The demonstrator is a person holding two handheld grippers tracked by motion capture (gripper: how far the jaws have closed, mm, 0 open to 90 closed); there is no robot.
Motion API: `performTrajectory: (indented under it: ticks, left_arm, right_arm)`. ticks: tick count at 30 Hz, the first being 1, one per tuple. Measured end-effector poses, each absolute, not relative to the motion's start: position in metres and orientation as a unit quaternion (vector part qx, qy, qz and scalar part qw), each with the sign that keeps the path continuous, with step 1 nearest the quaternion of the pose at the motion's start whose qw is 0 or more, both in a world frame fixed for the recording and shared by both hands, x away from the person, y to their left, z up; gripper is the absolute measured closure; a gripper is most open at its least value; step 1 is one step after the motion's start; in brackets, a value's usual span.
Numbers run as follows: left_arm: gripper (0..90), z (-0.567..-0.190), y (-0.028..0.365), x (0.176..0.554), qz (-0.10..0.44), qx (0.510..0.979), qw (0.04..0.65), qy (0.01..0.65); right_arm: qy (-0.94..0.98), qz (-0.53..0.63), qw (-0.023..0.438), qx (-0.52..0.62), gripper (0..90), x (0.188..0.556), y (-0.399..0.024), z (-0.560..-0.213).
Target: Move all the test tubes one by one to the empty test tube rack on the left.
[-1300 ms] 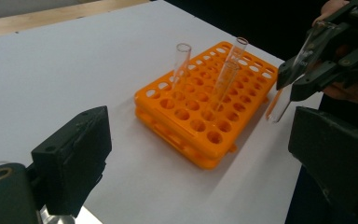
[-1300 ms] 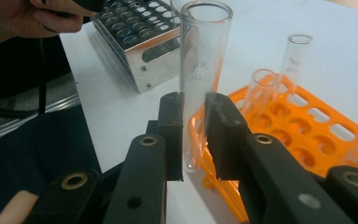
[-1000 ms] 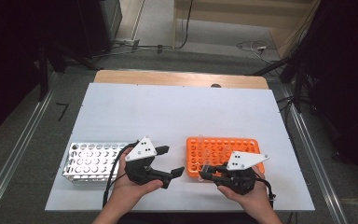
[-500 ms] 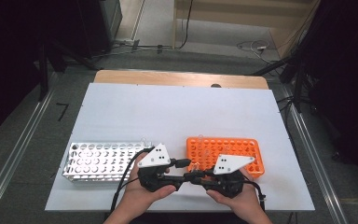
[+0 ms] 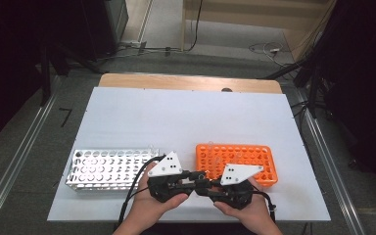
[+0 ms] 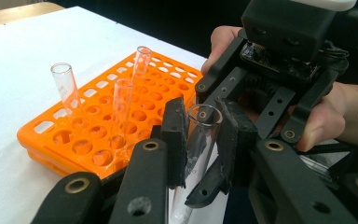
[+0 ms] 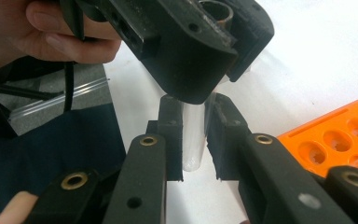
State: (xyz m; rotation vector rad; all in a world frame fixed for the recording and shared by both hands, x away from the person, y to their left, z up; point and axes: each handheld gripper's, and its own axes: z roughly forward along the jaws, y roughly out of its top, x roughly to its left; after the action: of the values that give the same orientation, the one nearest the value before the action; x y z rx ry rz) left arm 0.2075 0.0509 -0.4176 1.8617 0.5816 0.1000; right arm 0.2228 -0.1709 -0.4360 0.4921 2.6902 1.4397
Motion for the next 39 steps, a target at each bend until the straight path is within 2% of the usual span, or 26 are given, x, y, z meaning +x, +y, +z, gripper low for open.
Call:
performTrajectory:
  ticks: [16, 25, 32, 33, 39]
  left_arm:
    - [76.2, -0.4165, 0.0516, 0.2071, 0.061, 0.790, 0.557, 0.249]
    - [73.7, -0.4210, 0.0481, 0.2080, 0.058, 0.794, 0.550, 0.253]
    - [76.0, -0.4190, 0.0498, 0.2077, 0.063, 0.791, 0.554, 0.251]
    - [76.1, -0.4186, 0.0502, 0.2079, 0.062, 0.790, 0.556, 0.252]
    - [76.2, -0.4159, 0.0554, 0.2093, 0.073, 0.783, 0.560, 0.260]
  right_arm:
    - [0.865, 0.473, 0.020, 0.165, 73.6, 0.2248, -0.1712, -0.4374]
    - [0.866, 0.471, 0.019, 0.169, 73.7, 0.2266, -0.1712, -0.4385]
    - [0.864, 0.476, 0.018, 0.165, 73.0, 0.2256, -0.1722, -0.4375]
    - [0.862, 0.479, 0.018, 0.164, 72.1, 0.2259, -0.1725, -0.4376]
    - [0.859, 0.483, 0.027, 0.167, 49.1, 0.2258, -0.1765, -0.4363]
